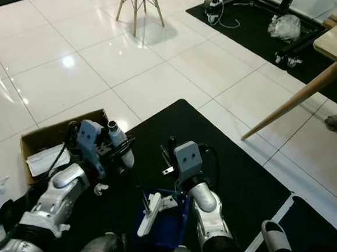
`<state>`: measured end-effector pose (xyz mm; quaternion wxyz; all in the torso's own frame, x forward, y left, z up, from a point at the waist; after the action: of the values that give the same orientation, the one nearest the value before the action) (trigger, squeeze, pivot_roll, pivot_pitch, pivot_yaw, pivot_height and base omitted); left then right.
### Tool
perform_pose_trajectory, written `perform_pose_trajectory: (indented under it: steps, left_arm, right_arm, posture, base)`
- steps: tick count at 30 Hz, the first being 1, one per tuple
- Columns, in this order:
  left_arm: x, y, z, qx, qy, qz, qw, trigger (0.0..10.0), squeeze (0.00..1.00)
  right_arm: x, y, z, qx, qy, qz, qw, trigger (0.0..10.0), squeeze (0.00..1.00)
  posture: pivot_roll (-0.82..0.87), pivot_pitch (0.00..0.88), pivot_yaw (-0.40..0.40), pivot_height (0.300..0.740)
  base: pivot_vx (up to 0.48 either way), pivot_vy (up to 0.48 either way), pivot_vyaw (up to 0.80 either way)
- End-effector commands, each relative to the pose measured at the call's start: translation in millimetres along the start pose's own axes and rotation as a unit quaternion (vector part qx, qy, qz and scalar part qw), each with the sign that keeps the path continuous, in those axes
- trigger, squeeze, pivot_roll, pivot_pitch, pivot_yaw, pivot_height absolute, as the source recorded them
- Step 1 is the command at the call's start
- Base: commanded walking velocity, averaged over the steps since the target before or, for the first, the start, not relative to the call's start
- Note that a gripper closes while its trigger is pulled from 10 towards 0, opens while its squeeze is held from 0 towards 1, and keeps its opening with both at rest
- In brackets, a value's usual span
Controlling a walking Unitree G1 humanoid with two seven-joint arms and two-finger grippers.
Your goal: Sweep floor
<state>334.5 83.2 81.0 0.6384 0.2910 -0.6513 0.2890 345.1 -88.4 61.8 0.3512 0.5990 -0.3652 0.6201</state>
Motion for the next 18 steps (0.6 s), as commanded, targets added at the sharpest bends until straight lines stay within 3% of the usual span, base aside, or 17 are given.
perform_pose_trajectory:
  steps: [1, 5, 6, 13, 14, 18]
  left_arm:
    - [9.5, 2.0, -0.5, -0.009, -0.012, 0.011, 1.0, 10.0, 0.0]
    - [45.5, 4.1, -18.9, 0.031, -0.044, 0.054, 0.997, 10.0, 0.0]
    - [66.3, 5.1, -27.6, 0.053, -0.064, 0.079, 0.993, 10.0, 0.0]
    - [97.3, 8.0, -35.4, 0.086, -0.09, 0.109, 0.986, 10.0, 0.0]
    - [107.8, 9.4, -35.7, 0.095, -0.096, 0.12, 0.984, 10.0, 0.0]
    - [118.2, 10.6, -32.6, 0.096, -0.099, 0.131, 0.982, 10.0, 0.0]
  right_arm:
    - [-0.4, -0.7, -3.7, 0.002, -0.011, 0.005, 1.0, 10.0, 0.0]
    - [-0.1, -0.3, -3.0, 0.002, -0.01, 0.005, 1.0, 10.0, 0.0]
    - [1.1, -0.5, -2.5, 0.002, -0.009, 0.007, 1.0, 10.0, 0.0]
    - [10.9, -3.2, -1.7, 0.003, -0.007, 0.024, 1.0, 10.0, 0.0]
    - [19.7, -5.1, -0.5, 0.002, -0.006, 0.039, 0.999, 10.0, 0.0]
    - [31.1, -7.2, 2.3, -0.001, -0.003, 0.057, 0.998, 10.0, 0.0]
  posture:
    - [-0.05, 0.12, 0.033, 0.74]
    - [-0.05, 0.119, 0.03, 0.74]
    - [-0.04, 0.118, 0.03, 0.74]
    - [-0.04, 0.117, 0.028, 0.74]
    - [-0.04, 0.115, 0.027, 0.74]
    - [-0.04, 0.113, 0.026, 0.74]
  base:
    - [0.0, 0.0, 0.0]
    - [0.0, 0.0, 0.0]
    - [0.0, 0.0, 0.0]
    - [0.0, 0.0, 0.0]
    - [0.0, 0.0, 0.0]
    - [0.0, 0.0, 0.0]
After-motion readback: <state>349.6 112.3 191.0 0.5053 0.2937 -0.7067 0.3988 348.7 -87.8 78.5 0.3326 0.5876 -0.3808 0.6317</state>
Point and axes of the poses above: a point about 5 cm out from each wrist's last joint towards the gripper, its own y axis pointing back from the gripper into the wrist, its own x axis along the axis of the wrist's last joint, z = x × y, the point moved 6 cm from there along -y, pointing out of the wrist towards the gripper, and after that the axes turned 9 degrees about -y, right-handed, at the moved point
